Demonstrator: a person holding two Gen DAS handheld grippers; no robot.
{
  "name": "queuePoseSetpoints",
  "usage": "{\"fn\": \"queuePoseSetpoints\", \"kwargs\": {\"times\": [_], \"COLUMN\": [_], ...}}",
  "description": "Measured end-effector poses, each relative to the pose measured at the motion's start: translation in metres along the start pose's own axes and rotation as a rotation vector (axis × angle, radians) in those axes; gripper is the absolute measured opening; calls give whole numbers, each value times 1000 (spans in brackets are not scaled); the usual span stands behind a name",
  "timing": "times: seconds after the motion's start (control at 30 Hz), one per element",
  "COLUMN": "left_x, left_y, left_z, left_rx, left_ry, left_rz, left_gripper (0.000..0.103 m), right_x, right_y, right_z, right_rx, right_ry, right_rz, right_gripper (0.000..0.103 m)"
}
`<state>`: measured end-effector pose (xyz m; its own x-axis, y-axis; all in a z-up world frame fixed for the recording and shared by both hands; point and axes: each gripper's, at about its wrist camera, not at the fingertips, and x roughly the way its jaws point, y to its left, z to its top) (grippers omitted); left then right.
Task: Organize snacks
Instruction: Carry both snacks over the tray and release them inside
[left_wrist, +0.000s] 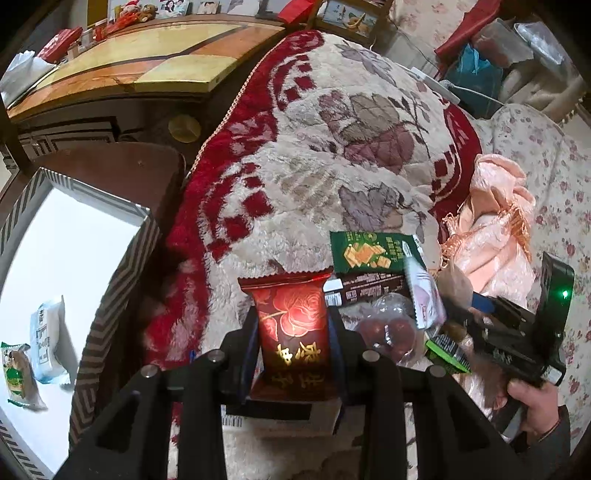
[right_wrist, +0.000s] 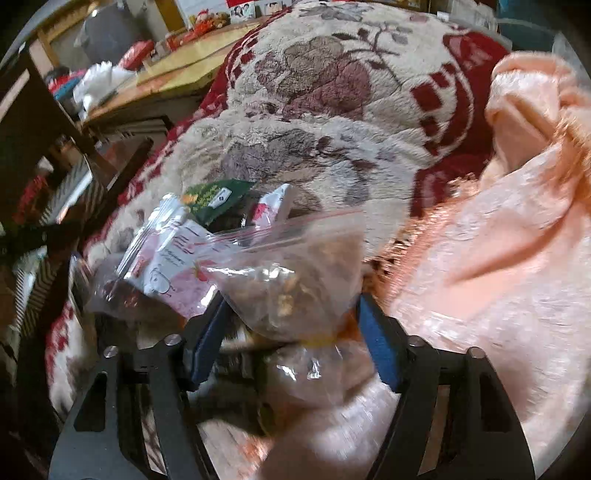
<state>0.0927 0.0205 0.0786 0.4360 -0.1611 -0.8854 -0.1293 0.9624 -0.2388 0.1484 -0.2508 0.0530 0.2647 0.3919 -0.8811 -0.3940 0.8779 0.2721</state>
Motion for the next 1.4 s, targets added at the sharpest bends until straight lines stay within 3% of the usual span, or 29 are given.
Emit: {"fn": "queuePoseSetpoints", "kwargs": {"times": [0.07, 0.13, 0.37, 0.53, 0.83, 1.4], "left_x": [-3, -6, -32, -55, -86, -124], "left_y": [0, 3, 13, 25, 70, 178], "left_z": [-3, -5, -18, -30, -56, -84], "left_rx": [7, 5, 5, 11, -43, -192], "left_ry": [-5, -6, -52, -97, -142, -198], "left_rz": [7, 2, 13, 59, 126, 248], "left_gripper": [36, 36, 36, 36, 36, 36], "right_x": [-2, -12, -74, -97, -84, -52], "right_y": [-4, -4, 32, 75, 156, 277], "right_z": [-4, -10, -21, -26, -30, -10], "right_rx": [39, 76, 79, 47, -30, -202], "right_ry": [-21, -41, -200, -252, -216, -125], "right_rz": [31, 62, 97, 167, 276, 364], "right_gripper": [40, 37, 37, 37, 37, 37]}}
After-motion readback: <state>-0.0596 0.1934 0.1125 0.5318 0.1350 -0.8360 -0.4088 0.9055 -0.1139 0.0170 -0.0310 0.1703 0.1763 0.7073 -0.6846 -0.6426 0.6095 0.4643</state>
